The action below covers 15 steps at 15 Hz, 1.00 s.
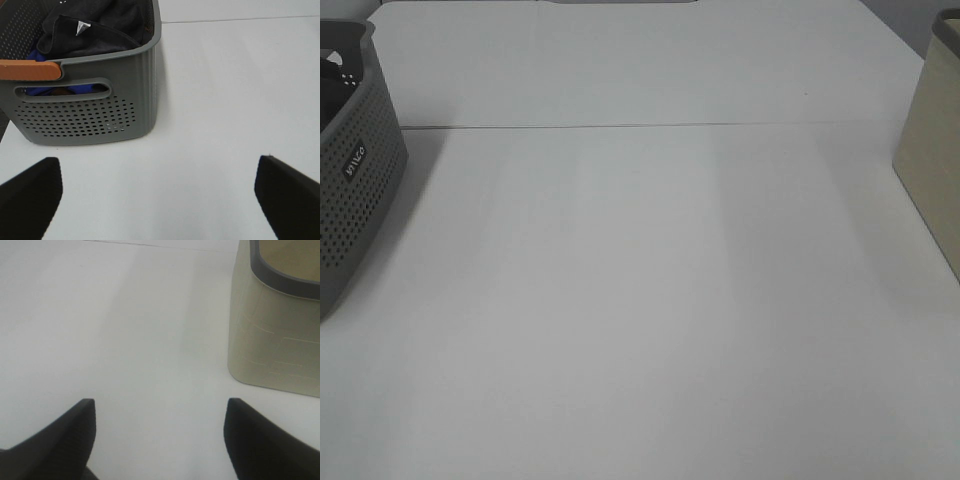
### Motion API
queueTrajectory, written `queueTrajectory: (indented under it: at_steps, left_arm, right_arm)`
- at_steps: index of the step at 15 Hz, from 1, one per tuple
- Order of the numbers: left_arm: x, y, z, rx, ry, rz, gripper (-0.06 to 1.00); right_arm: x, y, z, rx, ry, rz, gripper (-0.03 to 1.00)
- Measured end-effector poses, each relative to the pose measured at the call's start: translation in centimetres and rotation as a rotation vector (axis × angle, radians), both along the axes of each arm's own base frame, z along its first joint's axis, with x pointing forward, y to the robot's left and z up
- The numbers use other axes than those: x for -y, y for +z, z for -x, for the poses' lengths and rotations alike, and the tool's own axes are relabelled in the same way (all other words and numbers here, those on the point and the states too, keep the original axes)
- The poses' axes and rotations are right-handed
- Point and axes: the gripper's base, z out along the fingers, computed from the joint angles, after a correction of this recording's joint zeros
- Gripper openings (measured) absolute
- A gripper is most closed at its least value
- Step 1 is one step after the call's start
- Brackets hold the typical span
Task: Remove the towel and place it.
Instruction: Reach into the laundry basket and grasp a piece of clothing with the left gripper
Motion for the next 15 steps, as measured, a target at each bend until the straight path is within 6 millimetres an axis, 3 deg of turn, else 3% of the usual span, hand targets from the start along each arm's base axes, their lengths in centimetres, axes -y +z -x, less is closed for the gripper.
queueTrajectory:
  at_steps: [15]
  left_arm:
    - [0.00, 0.00, 0.00, 0.000, 0.000, 0.000, 0.99]
  right_arm:
    - [0.00, 0.00, 0.00, 0.000, 0.000, 0.000, 0.70]
